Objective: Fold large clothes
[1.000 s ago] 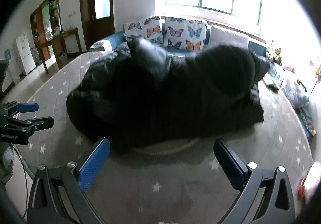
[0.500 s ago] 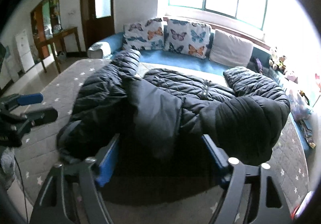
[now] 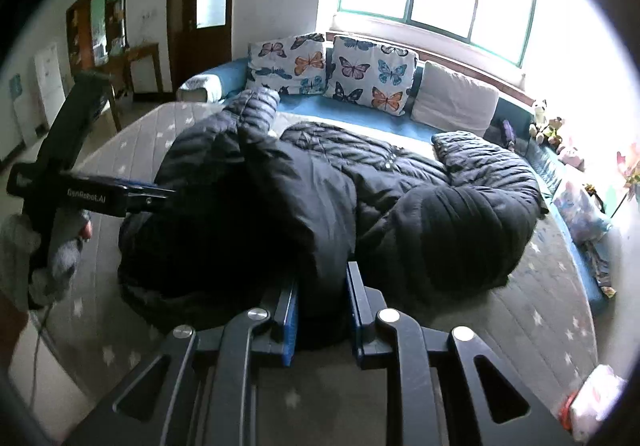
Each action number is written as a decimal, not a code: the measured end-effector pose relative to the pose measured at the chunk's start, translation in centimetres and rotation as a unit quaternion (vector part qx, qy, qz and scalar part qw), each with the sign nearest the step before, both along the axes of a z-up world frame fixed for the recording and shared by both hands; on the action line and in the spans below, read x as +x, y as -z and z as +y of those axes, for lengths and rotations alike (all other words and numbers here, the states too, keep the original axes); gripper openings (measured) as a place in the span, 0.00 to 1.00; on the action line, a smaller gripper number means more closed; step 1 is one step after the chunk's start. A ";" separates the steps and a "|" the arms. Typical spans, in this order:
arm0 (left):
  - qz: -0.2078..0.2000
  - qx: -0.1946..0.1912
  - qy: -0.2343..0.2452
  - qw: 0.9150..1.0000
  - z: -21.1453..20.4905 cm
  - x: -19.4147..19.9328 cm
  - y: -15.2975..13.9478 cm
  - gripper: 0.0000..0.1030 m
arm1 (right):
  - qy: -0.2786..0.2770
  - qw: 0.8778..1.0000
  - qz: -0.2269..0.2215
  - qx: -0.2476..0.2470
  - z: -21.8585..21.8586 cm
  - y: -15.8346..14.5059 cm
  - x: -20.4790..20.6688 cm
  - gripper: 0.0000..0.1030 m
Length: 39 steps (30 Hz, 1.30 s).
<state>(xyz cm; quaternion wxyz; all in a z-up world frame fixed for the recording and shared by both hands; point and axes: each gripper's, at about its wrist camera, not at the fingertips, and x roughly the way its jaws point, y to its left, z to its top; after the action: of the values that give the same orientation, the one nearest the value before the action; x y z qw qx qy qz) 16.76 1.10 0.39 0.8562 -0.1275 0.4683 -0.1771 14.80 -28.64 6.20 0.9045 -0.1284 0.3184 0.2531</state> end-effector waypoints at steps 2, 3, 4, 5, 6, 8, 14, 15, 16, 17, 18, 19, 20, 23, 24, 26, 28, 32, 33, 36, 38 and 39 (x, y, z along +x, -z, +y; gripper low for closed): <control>0.000 0.011 0.022 1.000 -1.4 -1.5 0.6 1.00 | -0.007 1.000 0.012 -0.006 -0.7 0.6 -0.9 0.23; 0.002 0.024 0.032 0.999 -2.1 -2.3 1.0 1.00 | -0.007 1.000 0.022 -0.008 -1.2 1.0 -1.3 0.23; 0.002 0.030 0.039 0.999 -2.5 -2.8 1.3 1.00 | -0.011 0.999 0.036 -0.010 -1.9 1.4 -1.9 0.23; 0.002 0.037 0.047 0.998 -2.9 -3.4 1.7 1.00 | -0.016 0.999 0.046 -0.013 -2.3 1.6 -2.3 0.23; 0.002 0.045 0.054 0.998 -3.1 -4.1 2.0 1.00 | -0.015 0.998 0.050 -0.016 -2.6 1.6 -2.4 0.23; 0.006 0.058 0.067 0.996 -3.4 -5.3 2.8 1.00 | -0.016 0.998 0.063 -0.020 -3.9 1.5 -3.0 0.24; 0.007 0.088 0.089 0.992 -3.9 -7.5 2.9 1.00 | -0.020 0.997 0.066 0.022 -6.1 -1.5 -2.1 0.61; 0.005 0.077 0.087 0.993 -3.6 -7.6 2.2 1.00 | -0.019 0.998 0.057 0.028 -6.0 -2.2 -1.4 0.65; 0.003 0.065 0.084 0.994 -3.0 -7.9 1.2 1.00 | -0.017 0.998 0.047 0.033 -5.9 -2.7 -0.6 0.66; -0.005 0.052 0.072 0.996 -2.3 -7.9 0.5 1.00 | -0.017 0.998 0.043 0.039 -5.7 -2.9 0.5 0.67; -0.008 0.046 0.062 0.997 -1.7 -7.7 -0.1 1.00 | -0.014 0.998 0.041 0.043 -5.7 -2.9 1.4 0.67; -0.013 0.033 0.041 0.999 -0.5 -7.2 -0.7 1.00 | -0.008 0.998 0.039 0.044 -5.5 -2.9 2.7 0.67; -0.015 0.026 0.025 0.999 0.4 -6.9 -1.1 1.00 | -0.002 0.998 0.039 0.045 -5.4 -2.6 3.4 0.67; -0.004 -0.011 -0.048 0.999 4.4 -4.9 -1.6 1.00 | 0.034 0.997 0.048 0.057 -6.1 -1.2 6.9 0.67; 0.004 -0.033 -0.073 0.997 6.1 -4.0 -1.4 1.00 | 0.046 0.995 0.057 0.067 -6.6 -0.7 8.1 0.67; 0.012 -0.064 -0.105 0.992 8.3 -2.1 -0.7 1.00 | 0.079 0.991 0.074 0.083 -8.1 0.7 9.9 0.67; 0.023 -0.102 -0.140 0.985 11.0 -0.4 0.1 1.00 | 0.104 0.985 0.093 0.105 -10.2 1.8 10.8 0.67; 0.032 -0.174 -0.193 0.965 16.3 2.9 1.7 1.00 | 0.151 0.967 0.134 0.159 -14.5 3.9 11.6 0.67; 0.035 -0.186 -0.201 0.961 17.2 3.4 1.9 1.00 | 0.158 0.963 0.141 0.169 -15.1 4.2 11.7 0.67; 0.043 -0.212 -0.222 0.951 19.1 6.1 3.3 1.00 | 0.175 0.942 0.183 0.220 -17.2 5.8 12.7 0.67; 0.045 -0.223 -0.228 0.947 19.6 7.6 4.0 1.00 | 0.173 0.927 0.212 0.258 -18.0 6.9 13.4 0.67; 0.047 -0.227 -0.234 0.944 19.8 8.7 4.5 1.00 | 0.171 0.920 0.222 0.273 -18.2 7.4 13.8 0.67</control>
<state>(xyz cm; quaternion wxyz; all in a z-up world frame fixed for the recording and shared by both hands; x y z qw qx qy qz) 25.41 20.93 -4.15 0.7991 -0.4324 0.4124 -0.0670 28.59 -46.85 -1.21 0.8399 0.2397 0.4469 0.1936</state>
